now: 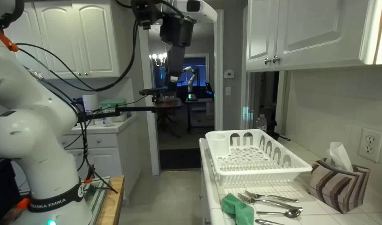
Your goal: Put one silver spoon on the dishrack.
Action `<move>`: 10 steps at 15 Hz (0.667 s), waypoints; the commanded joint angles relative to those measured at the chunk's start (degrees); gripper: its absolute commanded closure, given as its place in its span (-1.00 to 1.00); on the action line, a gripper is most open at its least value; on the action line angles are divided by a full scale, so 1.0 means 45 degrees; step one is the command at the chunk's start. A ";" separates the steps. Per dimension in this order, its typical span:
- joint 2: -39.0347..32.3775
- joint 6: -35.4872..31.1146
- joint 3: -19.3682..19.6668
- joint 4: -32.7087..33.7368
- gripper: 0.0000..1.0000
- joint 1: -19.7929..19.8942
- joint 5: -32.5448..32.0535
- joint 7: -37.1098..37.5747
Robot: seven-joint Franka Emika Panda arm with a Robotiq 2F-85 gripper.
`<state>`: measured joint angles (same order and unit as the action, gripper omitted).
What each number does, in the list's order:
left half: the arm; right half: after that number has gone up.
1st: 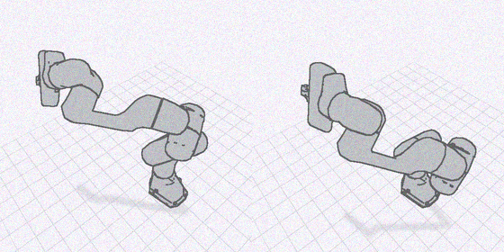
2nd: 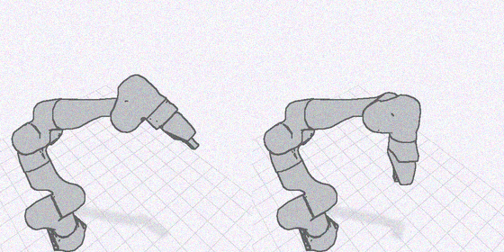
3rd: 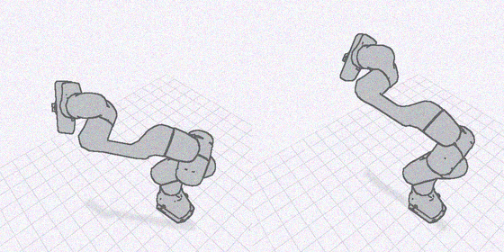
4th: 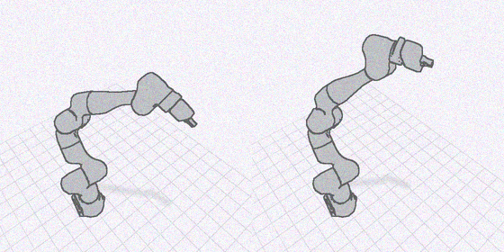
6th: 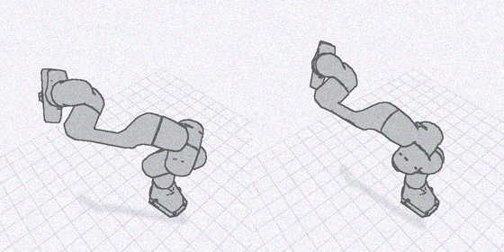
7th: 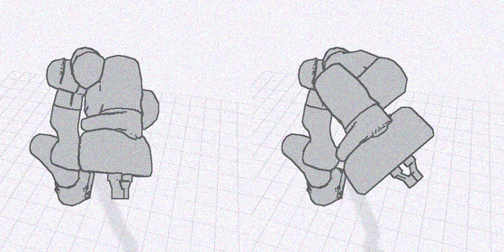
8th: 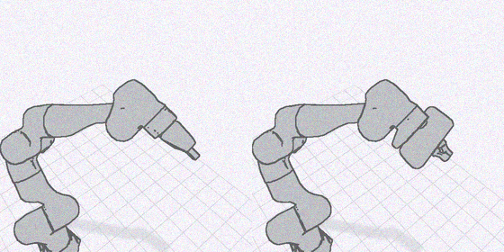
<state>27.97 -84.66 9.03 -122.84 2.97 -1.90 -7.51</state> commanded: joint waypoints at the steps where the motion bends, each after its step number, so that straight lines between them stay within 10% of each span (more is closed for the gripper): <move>1: -0.0022 0.0017 -0.0116 0.0024 -1.00 0.0156 0.0048 -0.0059; 10: -0.0593 -0.1657 -0.0061 -0.0215 -1.00 0.0414 0.0082 0.0781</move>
<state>27.46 -86.02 9.02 -122.87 3.36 -1.90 -6.00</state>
